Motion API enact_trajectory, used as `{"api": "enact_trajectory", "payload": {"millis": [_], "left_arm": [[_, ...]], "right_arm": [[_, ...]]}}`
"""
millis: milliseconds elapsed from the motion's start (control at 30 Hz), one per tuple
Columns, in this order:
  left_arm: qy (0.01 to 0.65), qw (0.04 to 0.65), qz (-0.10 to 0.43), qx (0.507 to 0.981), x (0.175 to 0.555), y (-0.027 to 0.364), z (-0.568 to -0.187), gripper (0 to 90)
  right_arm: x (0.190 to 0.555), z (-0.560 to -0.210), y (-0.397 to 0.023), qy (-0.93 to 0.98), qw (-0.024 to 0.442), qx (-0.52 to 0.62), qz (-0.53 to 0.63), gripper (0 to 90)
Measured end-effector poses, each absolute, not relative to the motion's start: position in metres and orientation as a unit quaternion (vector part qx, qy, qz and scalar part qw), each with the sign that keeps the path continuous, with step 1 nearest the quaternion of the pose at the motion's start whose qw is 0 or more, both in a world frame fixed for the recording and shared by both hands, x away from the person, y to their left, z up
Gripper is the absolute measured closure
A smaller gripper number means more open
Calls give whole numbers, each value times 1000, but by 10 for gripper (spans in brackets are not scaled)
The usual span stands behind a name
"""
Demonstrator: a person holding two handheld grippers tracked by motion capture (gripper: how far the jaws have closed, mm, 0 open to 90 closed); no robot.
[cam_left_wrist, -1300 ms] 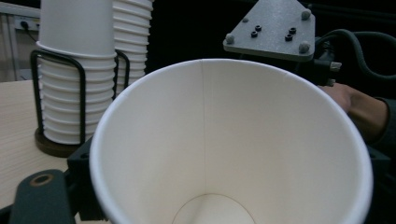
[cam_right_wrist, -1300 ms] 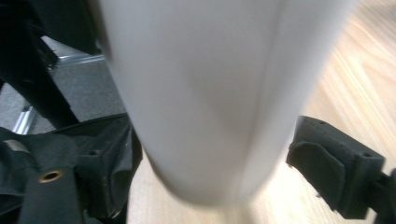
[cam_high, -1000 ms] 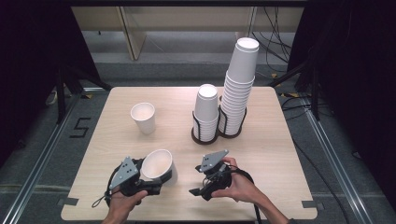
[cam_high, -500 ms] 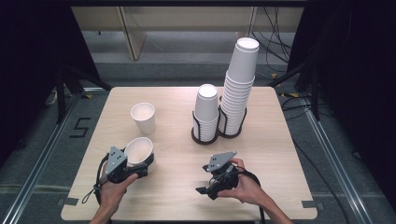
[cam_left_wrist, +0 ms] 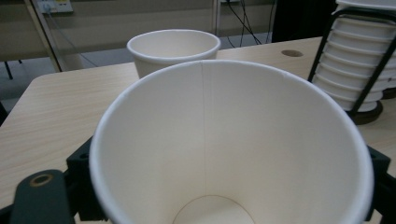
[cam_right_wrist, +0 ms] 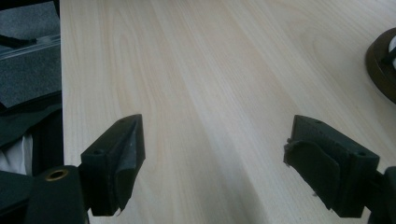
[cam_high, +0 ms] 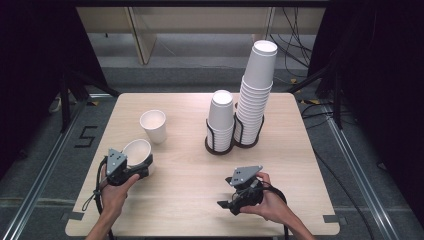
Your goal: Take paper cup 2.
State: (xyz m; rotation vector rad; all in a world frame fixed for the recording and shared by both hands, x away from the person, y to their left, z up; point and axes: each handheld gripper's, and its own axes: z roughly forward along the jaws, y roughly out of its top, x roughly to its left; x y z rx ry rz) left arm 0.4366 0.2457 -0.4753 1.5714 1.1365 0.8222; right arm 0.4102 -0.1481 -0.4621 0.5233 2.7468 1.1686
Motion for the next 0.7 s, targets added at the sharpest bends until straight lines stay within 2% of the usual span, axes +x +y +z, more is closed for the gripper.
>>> {"api": "enact_trajectory", "payload": {"millis": [700], "left_arm": [[499, 481, 359, 625, 468, 262, -469, 137]], "right_arm": [[408, -462, -170, 896, 76, 186, 395, 205]]}}
